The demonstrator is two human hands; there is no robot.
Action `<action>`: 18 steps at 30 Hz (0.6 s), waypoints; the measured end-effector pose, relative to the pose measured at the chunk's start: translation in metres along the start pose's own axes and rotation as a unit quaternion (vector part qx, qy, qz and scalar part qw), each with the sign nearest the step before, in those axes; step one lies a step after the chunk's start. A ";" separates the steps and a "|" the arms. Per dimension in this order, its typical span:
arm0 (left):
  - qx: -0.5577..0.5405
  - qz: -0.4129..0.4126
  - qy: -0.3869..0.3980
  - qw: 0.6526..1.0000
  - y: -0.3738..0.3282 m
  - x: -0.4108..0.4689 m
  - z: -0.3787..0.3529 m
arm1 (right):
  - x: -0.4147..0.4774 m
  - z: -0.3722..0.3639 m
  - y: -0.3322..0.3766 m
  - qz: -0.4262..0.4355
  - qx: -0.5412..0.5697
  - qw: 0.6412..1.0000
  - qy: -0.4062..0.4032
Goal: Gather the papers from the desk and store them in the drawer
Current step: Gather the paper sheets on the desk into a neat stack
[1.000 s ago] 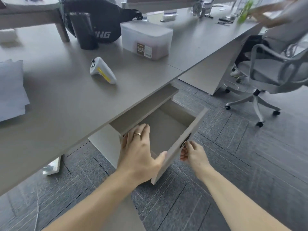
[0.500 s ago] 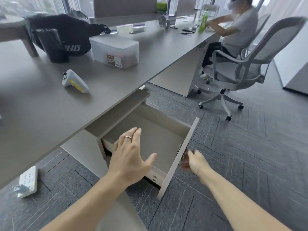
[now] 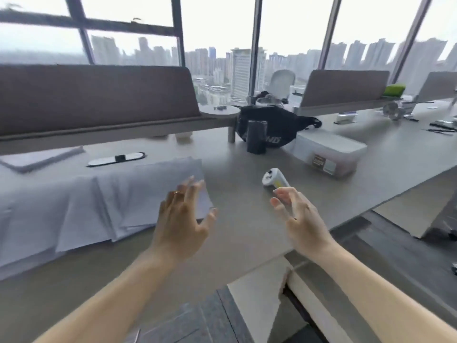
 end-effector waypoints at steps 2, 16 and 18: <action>0.072 0.070 -0.003 0.995 0.078 0.009 0.031 | 0.007 -0.053 0.037 0.020 0.006 0.999 0.048; 0.269 0.443 0.069 0.853 0.388 -0.057 0.197 | 0.077 -0.249 0.088 -0.095 -0.089 0.969 0.210; 0.253 0.418 0.068 0.870 0.383 -0.050 0.190 | 0.074 -0.265 0.101 -0.071 -0.108 0.967 0.219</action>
Point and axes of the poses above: each hand's wrist, its own x-axis towards the middle knuckle, its own z-axis out of the back of the hand, y = z × x, the point moved 8 cm from there along x, towards the middle knuckle, and after that the axes turned 14 degrees about -y, right-handed, at the moved point
